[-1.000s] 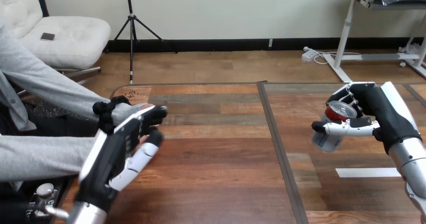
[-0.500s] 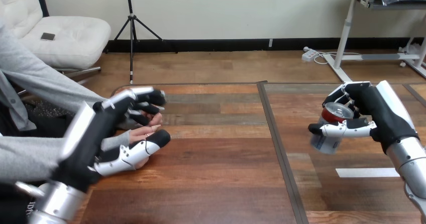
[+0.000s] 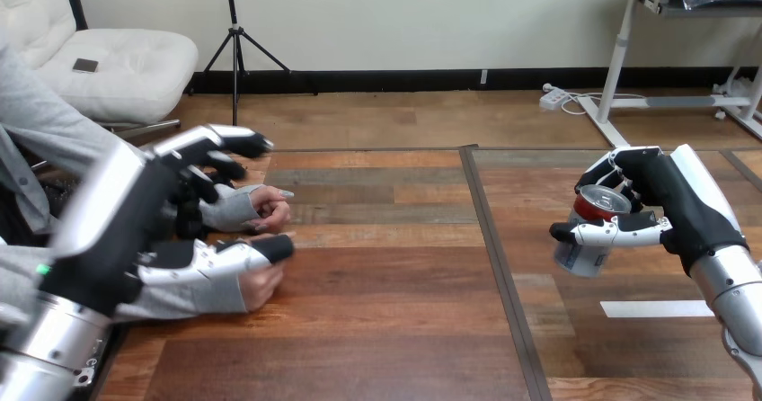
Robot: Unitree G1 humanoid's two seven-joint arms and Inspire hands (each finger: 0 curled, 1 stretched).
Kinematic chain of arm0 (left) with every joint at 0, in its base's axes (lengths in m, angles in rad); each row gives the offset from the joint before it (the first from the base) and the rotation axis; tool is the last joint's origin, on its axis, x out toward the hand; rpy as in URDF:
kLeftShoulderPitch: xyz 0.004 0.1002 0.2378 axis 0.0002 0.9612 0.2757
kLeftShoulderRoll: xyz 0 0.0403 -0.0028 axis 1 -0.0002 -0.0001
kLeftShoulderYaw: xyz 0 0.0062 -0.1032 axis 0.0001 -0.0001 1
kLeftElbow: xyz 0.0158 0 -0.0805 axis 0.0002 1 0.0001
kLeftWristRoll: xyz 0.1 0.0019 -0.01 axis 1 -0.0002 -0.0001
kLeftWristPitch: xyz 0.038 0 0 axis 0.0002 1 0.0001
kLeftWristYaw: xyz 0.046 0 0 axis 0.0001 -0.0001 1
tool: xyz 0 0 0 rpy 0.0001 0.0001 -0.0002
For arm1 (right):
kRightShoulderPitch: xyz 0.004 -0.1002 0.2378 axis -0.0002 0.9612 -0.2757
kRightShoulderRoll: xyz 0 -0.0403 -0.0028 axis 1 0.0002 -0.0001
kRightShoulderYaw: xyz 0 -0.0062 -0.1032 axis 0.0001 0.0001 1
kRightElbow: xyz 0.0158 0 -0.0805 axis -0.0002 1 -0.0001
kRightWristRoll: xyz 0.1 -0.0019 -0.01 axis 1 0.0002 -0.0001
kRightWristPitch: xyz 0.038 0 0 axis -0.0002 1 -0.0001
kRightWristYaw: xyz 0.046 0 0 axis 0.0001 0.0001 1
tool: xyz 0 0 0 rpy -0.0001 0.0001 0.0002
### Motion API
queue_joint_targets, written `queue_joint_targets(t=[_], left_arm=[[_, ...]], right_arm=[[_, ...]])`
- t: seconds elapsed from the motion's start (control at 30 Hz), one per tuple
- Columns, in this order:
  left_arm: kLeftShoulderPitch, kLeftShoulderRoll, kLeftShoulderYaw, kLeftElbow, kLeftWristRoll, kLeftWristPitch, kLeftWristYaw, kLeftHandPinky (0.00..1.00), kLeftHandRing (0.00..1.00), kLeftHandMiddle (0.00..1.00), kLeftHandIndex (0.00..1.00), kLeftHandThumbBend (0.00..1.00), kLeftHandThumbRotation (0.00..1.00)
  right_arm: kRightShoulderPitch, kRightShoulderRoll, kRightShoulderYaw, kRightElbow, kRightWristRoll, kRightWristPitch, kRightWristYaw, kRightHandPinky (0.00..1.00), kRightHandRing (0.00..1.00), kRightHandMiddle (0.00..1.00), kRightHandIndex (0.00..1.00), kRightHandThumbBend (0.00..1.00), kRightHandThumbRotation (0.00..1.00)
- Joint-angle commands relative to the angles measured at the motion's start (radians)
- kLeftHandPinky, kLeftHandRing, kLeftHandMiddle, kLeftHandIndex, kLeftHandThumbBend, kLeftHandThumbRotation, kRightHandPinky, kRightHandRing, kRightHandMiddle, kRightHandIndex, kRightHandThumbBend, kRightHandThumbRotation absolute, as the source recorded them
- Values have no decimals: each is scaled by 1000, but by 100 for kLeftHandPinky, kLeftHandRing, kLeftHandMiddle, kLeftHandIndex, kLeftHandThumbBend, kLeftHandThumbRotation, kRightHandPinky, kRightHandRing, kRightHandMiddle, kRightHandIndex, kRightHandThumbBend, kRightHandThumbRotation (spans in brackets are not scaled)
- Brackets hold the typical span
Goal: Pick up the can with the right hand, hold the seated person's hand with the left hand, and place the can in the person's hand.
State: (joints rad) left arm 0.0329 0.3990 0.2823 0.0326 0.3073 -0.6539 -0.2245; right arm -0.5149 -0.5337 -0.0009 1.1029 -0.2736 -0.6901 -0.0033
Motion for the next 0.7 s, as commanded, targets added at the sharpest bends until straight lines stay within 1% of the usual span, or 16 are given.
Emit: queue_joint_targets(t=[0.0, 0.1, 0.17, 0.4, 0.53, 0.67], left_arm=[[-19, 49, 22, -75, 12, 15, 34, 50, 70, 75, 73, 100, 49], [-16, 56, 29, -95, 41, 32, 52, 52, 71, 77, 74, 100, 48], [-21, 65, 34, -97, 76, 27, 78, 53, 72, 77, 75, 100, 47], [-40, 96, 26, -78, 151, 23, 137, 54, 72, 77, 76, 100, 46], [-51, 123, 13, -72, 196, 42, 147, 54, 71, 77, 76, 100, 46], [-65, 144, -2, -51, 213, 41, 153, 55, 71, 77, 77, 100, 44]], right_arm=[[-57, -7, -6, -42, 17, -32, -9, 27, 32, 39, 43, 83, 0], [-57, -7, -4, -42, 14, -29, -11, 28, 33, 40, 43, 83, 0], [-57, -7, -3, -40, 12, -29, -13, 29, 33, 40, 43, 83, 0], [-58, -5, -5, -31, 16, -28, -7, 29, 33, 40, 43, 83, 0], [-59, -7, -3, -26, 11, -30, -14, 30, 34, 40, 43, 83, 0], [-58, -7, -2, -28, 11, -29, -12, 30, 34, 40, 43, 82, 0]])
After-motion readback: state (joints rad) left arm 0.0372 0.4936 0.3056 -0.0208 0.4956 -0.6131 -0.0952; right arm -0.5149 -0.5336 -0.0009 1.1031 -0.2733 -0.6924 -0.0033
